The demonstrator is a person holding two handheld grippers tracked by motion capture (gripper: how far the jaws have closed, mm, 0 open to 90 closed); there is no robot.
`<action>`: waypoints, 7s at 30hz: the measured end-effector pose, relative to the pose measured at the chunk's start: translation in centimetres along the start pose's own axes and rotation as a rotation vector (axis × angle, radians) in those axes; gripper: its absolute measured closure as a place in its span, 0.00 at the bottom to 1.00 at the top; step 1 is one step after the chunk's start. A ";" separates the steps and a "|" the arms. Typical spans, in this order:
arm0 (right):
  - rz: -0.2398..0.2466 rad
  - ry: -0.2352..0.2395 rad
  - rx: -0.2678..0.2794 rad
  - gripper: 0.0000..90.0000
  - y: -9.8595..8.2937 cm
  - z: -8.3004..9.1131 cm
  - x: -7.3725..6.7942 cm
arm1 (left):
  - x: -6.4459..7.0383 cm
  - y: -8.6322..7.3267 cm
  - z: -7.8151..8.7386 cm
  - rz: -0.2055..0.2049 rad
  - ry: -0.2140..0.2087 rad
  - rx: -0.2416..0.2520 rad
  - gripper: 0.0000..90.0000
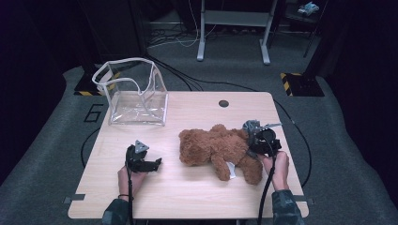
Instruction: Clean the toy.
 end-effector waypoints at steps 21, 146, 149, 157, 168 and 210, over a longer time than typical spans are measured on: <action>-0.036 -0.013 0.007 0.78 -1.0 0.8 2.0 | 0.0 0.0 0.0 0.000 0.000 0.000 0.15; 0.024 0.040 -0.052 0.76 -10.0 3.0 -1.1 | -0.1 0.2 -0.3 -0.008 0.001 -0.038 0.01; 0.052 0.025 -0.001 0.76 -9.3 3.6 -1.5 | -0.1 0.2 -0.3 -0.008 0.002 -0.038 0.01; 0.125 0.029 0.052 0.75 -6.0 3.7 -4.5 | -0.1 0.2 -0.3 -0.007 0.002 -0.039 0.01; 0.157 0.010 0.018 0.76 -5.2 1.3 -5.6 | -0.1 0.2 -0.3 -0.006 0.003 -0.037 0.01; 0.165 0.020 0.017 0.76 -6.6 0.9 -6.3 | -0.1 0.2 -0.3 -0.006 0.003 -0.036 0.01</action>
Point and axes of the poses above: each handheld gripper's, and its own axes: z roughly backward along the jaws, y roughly out of its top, x roughly to its right, the point moved 1 cm from there along -z, roughly forward along the jaws, and after that the axes turned 11 degrees about -x, right-handed, at the moved point
